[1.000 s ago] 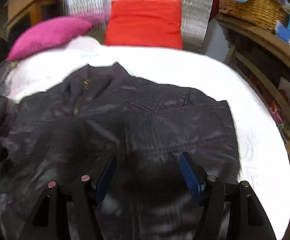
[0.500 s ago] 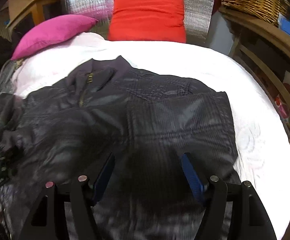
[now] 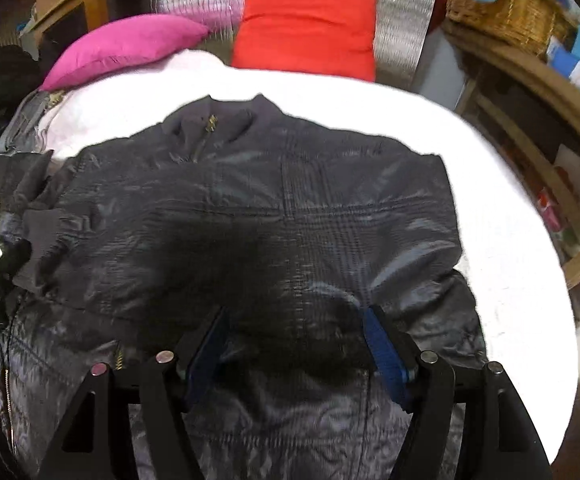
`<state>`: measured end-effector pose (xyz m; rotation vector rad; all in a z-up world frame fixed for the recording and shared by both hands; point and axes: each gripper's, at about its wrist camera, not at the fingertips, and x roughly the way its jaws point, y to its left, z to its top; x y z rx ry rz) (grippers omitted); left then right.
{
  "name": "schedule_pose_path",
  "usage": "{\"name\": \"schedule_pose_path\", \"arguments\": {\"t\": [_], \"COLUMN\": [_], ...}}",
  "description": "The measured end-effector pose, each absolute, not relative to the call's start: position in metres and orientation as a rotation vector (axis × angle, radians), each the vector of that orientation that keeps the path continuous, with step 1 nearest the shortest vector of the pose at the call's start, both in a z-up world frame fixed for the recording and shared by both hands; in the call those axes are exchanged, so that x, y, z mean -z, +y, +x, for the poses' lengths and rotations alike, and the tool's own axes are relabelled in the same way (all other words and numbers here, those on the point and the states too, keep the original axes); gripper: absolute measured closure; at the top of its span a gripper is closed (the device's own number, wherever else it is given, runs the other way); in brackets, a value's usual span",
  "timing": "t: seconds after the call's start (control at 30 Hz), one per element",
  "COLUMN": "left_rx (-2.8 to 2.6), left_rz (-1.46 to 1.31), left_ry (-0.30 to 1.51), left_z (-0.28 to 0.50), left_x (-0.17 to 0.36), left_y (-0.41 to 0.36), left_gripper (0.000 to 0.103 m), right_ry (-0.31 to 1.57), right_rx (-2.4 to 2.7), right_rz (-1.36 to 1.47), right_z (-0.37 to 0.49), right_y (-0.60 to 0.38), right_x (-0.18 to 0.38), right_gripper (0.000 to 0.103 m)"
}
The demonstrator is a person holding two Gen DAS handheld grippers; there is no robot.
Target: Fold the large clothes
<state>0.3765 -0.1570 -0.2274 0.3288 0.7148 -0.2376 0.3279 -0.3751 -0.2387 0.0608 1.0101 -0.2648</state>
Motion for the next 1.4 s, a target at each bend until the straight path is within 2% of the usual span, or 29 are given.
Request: {"name": "schedule_pose_path", "arguments": {"t": [0.3, 0.6, 0.73, 1.03, 1.4], "left_rx": [0.233, 0.209, 0.190, 0.217, 0.205], "left_rz": [0.288, 0.305, 0.325, 0.255, 0.213], "left_ry": [0.656, 0.682, 0.718, 0.713, 0.681], "left_z": [0.358, 0.372, 0.382, 0.384, 0.378], "left_x": [0.212, 0.226, 0.242, 0.234, 0.219], "left_y": [-0.147, -0.151, -0.155, -0.149, -0.138], "left_gripper": [0.023, 0.023, 0.023, 0.023, 0.023], "right_ry": [0.946, 1.016, 1.119, 1.012, 0.993], "right_rx": [0.231, 0.218, 0.224, 0.260, 0.253], "right_rz": [0.037, 0.005, 0.020, 0.105, 0.121], "right_z": [0.323, 0.353, 0.366, 0.357, 0.356], "right_y": [-0.354, -0.343, -0.349, -0.375, -0.379], "right_x": [0.223, 0.250, 0.276, 0.252, 0.248], "right_gripper": [0.030, 0.030, 0.030, 0.030, 0.030]}}
